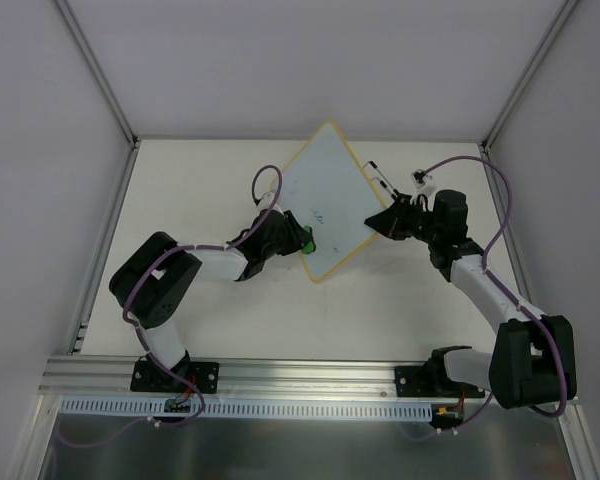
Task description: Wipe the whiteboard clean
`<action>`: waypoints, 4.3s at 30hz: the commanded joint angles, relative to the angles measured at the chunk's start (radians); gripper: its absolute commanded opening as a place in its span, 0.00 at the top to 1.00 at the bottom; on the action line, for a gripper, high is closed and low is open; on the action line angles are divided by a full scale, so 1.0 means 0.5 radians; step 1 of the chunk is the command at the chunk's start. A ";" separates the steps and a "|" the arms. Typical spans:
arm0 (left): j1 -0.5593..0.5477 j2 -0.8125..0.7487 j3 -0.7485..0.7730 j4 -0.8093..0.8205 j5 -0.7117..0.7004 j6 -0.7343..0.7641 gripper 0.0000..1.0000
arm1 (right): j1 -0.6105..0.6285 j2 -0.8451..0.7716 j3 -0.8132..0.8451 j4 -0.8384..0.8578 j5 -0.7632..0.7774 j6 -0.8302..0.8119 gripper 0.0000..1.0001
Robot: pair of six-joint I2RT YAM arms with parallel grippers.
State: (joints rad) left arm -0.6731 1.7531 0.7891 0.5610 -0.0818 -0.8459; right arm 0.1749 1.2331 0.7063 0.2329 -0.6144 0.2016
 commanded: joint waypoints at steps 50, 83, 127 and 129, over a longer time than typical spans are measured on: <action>-0.193 0.090 0.465 -0.321 0.326 0.225 1.00 | 0.110 0.080 0.045 0.010 -0.262 -0.333 1.00; -0.259 -0.150 -0.372 -0.223 -0.155 -0.232 1.00 | 0.110 0.004 -0.029 0.010 -0.244 -0.330 1.00; 0.591 0.789 1.484 -0.864 0.271 0.434 1.00 | 0.120 -0.046 0.017 -0.095 -0.367 -0.388 1.00; 0.598 0.774 1.432 -0.876 0.268 0.413 1.00 | 0.117 -0.040 0.020 -0.095 -0.360 -0.385 1.00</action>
State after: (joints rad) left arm -0.3641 2.1078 1.5066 0.1833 0.0086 -0.6495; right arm 0.1879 1.2331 0.7120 0.2192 -0.6434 0.1772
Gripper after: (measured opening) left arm 0.322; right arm 0.097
